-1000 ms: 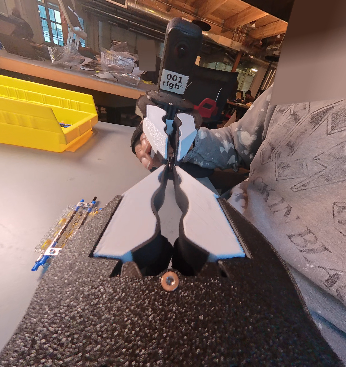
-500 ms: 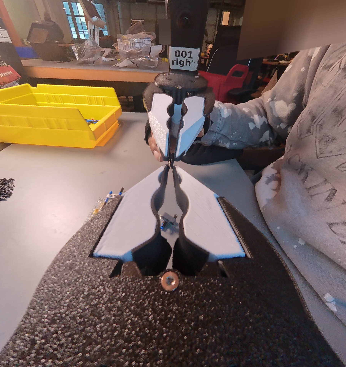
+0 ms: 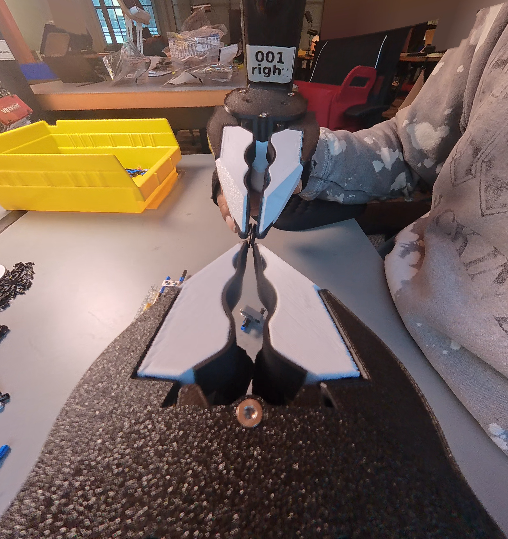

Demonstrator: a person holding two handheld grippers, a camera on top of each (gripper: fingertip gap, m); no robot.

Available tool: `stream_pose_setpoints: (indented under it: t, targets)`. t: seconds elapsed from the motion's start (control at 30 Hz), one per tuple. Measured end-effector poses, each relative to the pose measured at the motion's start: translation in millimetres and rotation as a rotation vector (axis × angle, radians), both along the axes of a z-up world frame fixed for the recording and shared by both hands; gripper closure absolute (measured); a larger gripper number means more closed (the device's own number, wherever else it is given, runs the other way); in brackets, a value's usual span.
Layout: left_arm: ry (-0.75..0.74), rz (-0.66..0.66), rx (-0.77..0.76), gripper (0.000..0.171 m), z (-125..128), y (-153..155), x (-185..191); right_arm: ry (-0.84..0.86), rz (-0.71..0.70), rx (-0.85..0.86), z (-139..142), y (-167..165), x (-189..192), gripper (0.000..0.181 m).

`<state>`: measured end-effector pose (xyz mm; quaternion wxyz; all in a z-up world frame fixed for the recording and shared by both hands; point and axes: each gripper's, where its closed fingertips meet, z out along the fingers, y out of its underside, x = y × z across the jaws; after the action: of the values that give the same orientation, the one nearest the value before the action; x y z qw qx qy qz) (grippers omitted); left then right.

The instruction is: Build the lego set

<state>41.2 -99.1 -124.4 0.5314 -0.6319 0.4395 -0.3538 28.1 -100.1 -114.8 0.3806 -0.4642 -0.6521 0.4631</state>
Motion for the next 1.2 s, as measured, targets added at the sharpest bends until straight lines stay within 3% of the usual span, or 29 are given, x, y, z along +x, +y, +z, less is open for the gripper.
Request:
stream_pose_setpoints:
  t: [0.5,0.63,0.83,1.0,1.07,1.2]
  targets:
    - [0.069,-0.011,-0.053,0.169,-15,1,0,-0.048,-0.013,0.05,-16,1,2,0.179]
    - [0.229,0.008,-0.151,0.158,-56,7,-11,-0.043,-0.032,0.003,-22,13,10,0.179]
    - [0.475,-0.006,-0.108,0.158,-100,8,-4,-0.023,-0.085,-0.03,-29,33,23,0.179]
    - [0.567,-0.017,-0.06,0.158,-110,13,2,-0.05,-0.085,-0.033,-37,37,25,0.178]
    - [0.577,-0.033,-0.061,0.168,-111,13,7,-0.066,-0.082,-0.043,-41,38,26,0.178]
    - [0.52,-0.025,-0.057,0.168,-105,16,11,-0.093,-0.083,-0.031,-49,39,29,0.178]
